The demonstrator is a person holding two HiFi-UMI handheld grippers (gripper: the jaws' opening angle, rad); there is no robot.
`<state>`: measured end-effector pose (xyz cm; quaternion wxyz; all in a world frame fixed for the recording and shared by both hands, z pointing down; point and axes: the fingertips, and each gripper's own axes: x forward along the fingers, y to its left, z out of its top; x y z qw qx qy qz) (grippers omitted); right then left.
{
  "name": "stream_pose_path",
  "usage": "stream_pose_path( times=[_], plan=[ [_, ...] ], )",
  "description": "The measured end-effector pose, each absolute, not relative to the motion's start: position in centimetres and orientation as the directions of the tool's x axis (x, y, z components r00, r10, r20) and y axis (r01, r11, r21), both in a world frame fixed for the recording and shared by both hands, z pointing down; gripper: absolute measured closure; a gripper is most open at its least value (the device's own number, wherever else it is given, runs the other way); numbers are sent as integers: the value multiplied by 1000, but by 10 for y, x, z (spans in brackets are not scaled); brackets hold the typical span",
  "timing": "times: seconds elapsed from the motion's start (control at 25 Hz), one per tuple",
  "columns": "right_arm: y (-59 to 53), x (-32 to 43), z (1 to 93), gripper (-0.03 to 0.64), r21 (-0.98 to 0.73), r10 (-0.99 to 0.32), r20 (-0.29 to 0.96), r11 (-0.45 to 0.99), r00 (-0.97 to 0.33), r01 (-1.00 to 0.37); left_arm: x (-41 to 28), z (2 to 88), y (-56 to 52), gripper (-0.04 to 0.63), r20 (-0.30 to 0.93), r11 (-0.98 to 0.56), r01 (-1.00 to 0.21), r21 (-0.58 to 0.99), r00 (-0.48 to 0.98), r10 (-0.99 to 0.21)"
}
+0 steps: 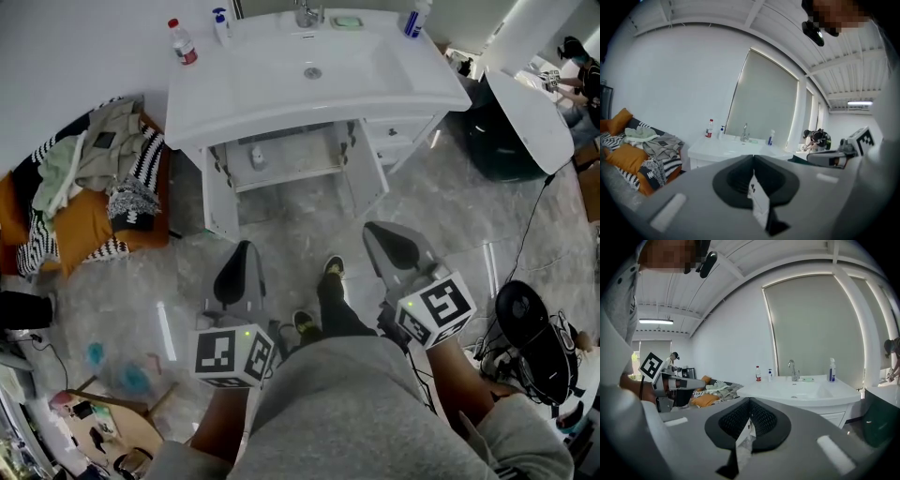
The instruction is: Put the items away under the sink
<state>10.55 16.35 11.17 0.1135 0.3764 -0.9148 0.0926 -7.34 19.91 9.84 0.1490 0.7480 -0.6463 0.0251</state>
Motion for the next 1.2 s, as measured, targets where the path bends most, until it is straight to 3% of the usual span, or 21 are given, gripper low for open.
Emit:
stream_pose_path(
  times=[0.36, 1.2],
  plan=[
    [204, 94, 108, 618, -78, -673, 275, 697, -687, -713, -91, 90, 246, 583, 209, -94, -975, 203, 136, -968],
    [213, 107, 105, 618, -60, -697, 290, 671, -656, -739, -63, 88, 258, 583, 218, -163, -969, 187, 203, -954]
  ],
)
